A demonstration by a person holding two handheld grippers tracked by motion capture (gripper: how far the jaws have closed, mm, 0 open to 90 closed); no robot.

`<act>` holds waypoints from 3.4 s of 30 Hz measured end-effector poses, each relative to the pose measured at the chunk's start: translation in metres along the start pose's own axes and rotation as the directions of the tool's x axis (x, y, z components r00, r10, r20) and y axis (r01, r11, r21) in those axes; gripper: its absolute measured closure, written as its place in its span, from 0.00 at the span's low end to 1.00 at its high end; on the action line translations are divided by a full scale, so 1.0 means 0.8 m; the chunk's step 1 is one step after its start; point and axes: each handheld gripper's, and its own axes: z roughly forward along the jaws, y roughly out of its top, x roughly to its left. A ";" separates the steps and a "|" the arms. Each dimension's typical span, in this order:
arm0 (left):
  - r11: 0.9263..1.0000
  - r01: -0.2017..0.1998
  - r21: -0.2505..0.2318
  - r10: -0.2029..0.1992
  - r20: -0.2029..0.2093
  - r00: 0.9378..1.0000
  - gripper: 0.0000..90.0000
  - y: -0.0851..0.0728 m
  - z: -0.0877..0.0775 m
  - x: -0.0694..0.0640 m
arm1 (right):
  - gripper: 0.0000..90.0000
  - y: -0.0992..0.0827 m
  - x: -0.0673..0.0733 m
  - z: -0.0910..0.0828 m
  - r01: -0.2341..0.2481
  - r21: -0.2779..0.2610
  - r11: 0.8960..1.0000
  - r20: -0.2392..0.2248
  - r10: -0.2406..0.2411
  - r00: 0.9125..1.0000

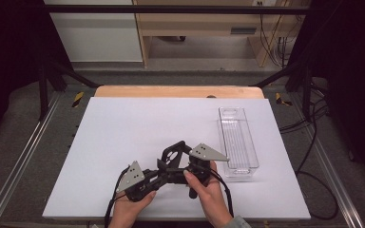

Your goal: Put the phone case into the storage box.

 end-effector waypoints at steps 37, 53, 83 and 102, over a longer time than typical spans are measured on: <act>0.999 0.032 -0.011 -0.032 0.019 0.999 0.94 0.000 0.001 -0.002 | 0.03 -0.003 0.002 0.001 -0.009 -0.001 1.000 -0.004 0.009 1.000; 0.999 0.031 -0.008 -0.031 0.030 0.999 0.94 0.000 0.002 -0.007 | 0.09 -0.002 0.000 -0.001 -0.019 -0.016 1.000 0.005 0.019 1.000; 0.999 0.035 -0.006 -0.035 0.027 0.999 0.94 -0.001 0.003 -0.008 | 0.15 0.000 -0.001 -0.003 -0.011 0.002 1.000 0.029 0.011 1.000; 0.999 0.047 -0.001 -0.047 0.024 0.999 0.94 -0.003 0.005 -0.008 | 0.16 -0.001 0.003 -0.002 0.014 0.010 1.000 0.050 -0.015 0.999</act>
